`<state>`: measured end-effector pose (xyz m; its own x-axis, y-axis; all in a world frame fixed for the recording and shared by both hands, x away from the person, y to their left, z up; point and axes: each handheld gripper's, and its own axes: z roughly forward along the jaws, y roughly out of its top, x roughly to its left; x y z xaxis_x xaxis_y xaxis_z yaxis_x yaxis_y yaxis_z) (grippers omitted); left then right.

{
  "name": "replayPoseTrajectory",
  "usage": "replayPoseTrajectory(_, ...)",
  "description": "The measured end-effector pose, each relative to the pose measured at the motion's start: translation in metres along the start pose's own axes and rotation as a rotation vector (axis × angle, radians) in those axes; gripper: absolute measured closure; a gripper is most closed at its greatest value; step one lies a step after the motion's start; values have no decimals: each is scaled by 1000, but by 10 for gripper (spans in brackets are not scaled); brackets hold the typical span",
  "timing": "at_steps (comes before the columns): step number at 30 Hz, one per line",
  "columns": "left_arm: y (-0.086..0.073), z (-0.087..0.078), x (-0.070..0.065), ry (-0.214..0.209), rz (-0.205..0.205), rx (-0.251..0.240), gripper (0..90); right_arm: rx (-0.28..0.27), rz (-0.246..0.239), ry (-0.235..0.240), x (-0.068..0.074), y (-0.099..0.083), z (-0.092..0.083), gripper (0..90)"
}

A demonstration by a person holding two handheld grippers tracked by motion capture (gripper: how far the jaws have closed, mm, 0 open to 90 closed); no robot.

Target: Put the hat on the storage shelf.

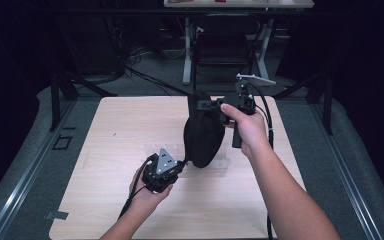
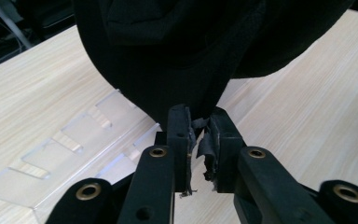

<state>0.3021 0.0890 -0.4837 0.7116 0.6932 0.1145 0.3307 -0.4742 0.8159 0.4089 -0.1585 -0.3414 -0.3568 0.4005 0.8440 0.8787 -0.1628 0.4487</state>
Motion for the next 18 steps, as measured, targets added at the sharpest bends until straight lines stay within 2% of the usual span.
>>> replayPoseTrajectory(4,-1,0,-1,9,8,8,829,7,-6,-6,3,-1,0,855)
replayPoseTrajectory(10,-1,-1,-1,11,26,14,835,20,-47,-26,14,-2,-2,810)
replayPoseTrajectory(18,-4,-2,2,27,39,21,846,-5,-84,-18,24,-1,-15,799)
